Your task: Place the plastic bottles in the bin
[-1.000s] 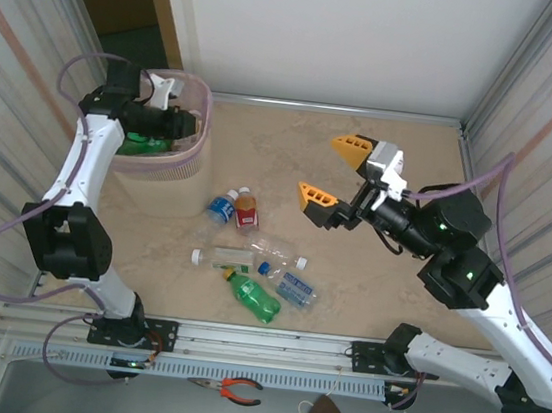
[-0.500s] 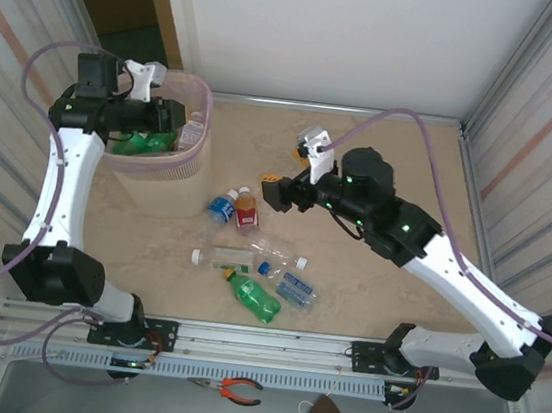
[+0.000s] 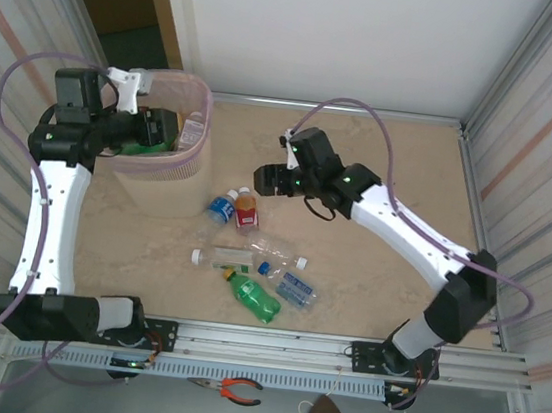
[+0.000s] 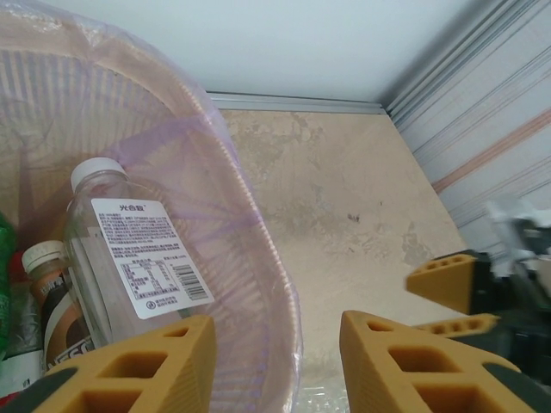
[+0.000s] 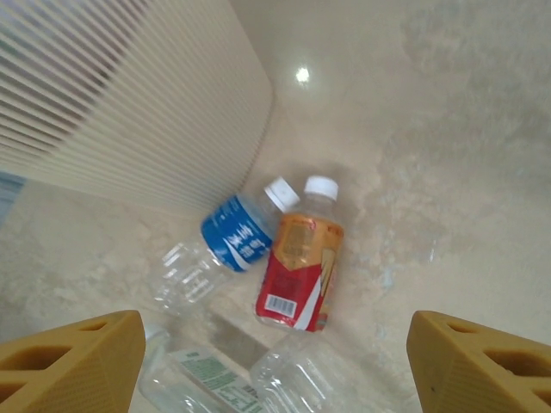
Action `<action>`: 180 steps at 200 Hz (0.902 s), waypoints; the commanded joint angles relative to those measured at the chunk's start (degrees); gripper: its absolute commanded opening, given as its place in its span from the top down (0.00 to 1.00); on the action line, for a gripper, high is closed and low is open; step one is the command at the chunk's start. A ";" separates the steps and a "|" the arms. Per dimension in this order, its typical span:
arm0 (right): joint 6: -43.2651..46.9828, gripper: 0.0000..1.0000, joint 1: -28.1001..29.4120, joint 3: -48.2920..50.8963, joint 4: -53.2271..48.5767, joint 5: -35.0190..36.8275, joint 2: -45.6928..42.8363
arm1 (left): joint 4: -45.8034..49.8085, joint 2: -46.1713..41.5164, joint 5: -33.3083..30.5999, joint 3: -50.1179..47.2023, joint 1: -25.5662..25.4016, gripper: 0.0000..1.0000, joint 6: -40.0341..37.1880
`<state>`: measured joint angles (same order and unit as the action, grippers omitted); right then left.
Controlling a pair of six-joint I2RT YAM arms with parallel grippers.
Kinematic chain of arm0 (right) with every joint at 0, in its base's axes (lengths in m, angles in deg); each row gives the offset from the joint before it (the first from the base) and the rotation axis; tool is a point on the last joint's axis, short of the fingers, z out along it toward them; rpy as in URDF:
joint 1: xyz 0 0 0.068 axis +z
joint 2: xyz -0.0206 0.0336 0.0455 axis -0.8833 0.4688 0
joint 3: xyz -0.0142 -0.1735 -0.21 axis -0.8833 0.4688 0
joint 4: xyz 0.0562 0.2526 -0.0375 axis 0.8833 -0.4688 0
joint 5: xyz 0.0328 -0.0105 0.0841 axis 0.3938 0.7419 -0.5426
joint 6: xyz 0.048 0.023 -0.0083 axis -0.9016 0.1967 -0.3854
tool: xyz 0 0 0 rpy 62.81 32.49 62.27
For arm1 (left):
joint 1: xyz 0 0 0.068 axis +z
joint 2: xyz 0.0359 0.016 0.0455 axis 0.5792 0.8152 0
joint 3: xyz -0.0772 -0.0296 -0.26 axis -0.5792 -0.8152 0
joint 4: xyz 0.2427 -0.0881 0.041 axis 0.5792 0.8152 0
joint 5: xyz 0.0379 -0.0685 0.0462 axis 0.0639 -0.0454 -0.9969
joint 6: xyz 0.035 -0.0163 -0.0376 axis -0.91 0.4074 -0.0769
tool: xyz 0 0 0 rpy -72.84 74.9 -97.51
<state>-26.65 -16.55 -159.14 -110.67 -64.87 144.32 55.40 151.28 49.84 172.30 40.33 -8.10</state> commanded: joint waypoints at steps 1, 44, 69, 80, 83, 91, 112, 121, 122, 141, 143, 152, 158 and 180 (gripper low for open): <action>-3.42 0.20 1.41 -2.60 -5.72 -0.60 4.65 | -1.13 -2.14 1.40 -1.31 0.67 0.57 1.18; -3.56 0.13 4.02 -7.81 -8.99 1.96 15.31 | -1.08 -3.81 1.54 -2.73 0.61 0.56 1.12; -3.68 0.10 5.45 -11.35 -10.08 2.36 20.96 | -1.23 -4.23 1.84 -3.67 0.62 0.56 1.14; -3.87 0.10 5.86 -12.76 -10.37 2.35 23.24 | -1.23 -4.35 1.95 -3.81 0.65 0.56 1.12; -4.01 0.10 5.94 -13.00 -10.53 2.39 23.86 | -1.17 -4.44 1.98 -3.97 0.66 0.56 1.06; -4.53 0.10 6.05 -14.05 -11.14 2.61 25.41 | -1.23 -4.54 1.94 -4.09 0.61 0.56 1.05; -5.17 0.10 6.30 -15.64 -11.76 3.05 28.61 | -1.18 -4.70 1.93 -4.16 0.61 0.55 0.73; -5.65 0.10 6.40 -16.14 -11.76 3.22 29.63 | -1.24 -4.69 1.97 -4.29 0.65 0.55 0.68; -5.73 0.10 6.43 -16.20 -11.76 3.22 29.74 | -1.24 -4.71 1.99 -4.33 0.63 0.55 0.64; -6.57 0.11 6.77 -17.19 -11.82 3.20 31.75 | -1.41 -4.56 1.85 -4.46 0.61 0.55 0.66; -6.63 0.11 6.79 -17.35 -11.90 3.18 32.00 | -1.48 -4.62 1.82 -4.46 0.70 0.55 0.63; -6.90 0.12 6.88 -17.64 -12.02 3.39 32.69 | -1.53 -4.49 1.91 -4.52 0.70 0.55 0.63; -7.01 0.12 6.89 -17.68 -12.02 3.64 33.18 | -1.53 -4.51 1.92 -4.57 0.70 0.55 0.68; -7.04 0.14 6.82 -17.91 -12.28 4.82 34.38 | -1.79 -4.35 2.10 -4.88 0.70 0.55 0.67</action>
<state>-32.18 -10.19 -175.01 -120.77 -62.24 176.93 54.88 148.00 50.67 168.08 40.35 -7.31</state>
